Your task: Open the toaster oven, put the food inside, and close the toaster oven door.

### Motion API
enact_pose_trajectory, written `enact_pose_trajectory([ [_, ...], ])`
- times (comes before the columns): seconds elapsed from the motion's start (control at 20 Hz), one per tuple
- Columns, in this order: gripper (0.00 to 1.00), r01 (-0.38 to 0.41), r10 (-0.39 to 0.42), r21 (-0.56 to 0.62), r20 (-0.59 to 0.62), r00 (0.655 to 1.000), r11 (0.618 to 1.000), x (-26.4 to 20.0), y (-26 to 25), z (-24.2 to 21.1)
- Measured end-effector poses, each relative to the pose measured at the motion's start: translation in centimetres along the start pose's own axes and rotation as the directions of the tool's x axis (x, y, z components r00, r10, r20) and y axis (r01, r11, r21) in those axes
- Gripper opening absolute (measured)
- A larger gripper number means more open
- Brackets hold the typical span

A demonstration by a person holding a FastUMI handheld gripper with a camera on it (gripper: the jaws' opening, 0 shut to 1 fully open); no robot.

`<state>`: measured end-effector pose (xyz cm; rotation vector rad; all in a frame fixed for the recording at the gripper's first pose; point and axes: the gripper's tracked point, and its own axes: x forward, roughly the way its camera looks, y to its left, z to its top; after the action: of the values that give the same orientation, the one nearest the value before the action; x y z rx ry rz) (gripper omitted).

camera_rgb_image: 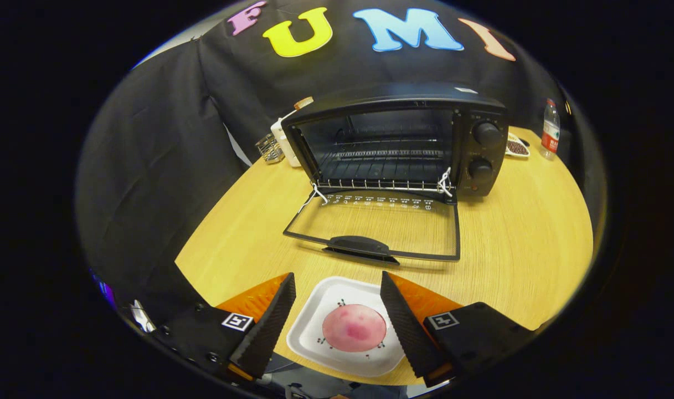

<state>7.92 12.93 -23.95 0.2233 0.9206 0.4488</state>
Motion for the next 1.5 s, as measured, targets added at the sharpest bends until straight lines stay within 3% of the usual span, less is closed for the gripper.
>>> enact_pose_trajectory([
  [0.3, 0.99, -0.065, 0.082, 0.097, -0.186, 0.979, 0.993, -1.0, -1.5, -2.6],
  [0.4, 0.99, -0.045, 0.065, 0.088, -0.243, 0.968, 0.995, -1.0, -2.7, -3.7],
  [0.5, 0.99, -0.040, 0.063, 0.081, -0.299, 0.952, 0.996, -1.0, -3.6, -4.7],
  [0.65, 0.99, -0.064, 0.125, 0.172, -0.371, 0.920, 0.983, -1.2, -3.3, -6.1],
  [0.9, 0.96, -0.051, 0.151, 0.241, -0.415, 0.897, 0.969, -1.1, -4.2, -6.7],
  [1.35, 0.94, -0.031, 0.148, 0.244, -0.477, 0.866, 0.969, -1.2, -6.1, -8.0],
  [1.5, 0.88, -0.035, 0.171, 0.272, -0.497, 0.851, 0.962, -0.9, -5.7, -8.9],
])
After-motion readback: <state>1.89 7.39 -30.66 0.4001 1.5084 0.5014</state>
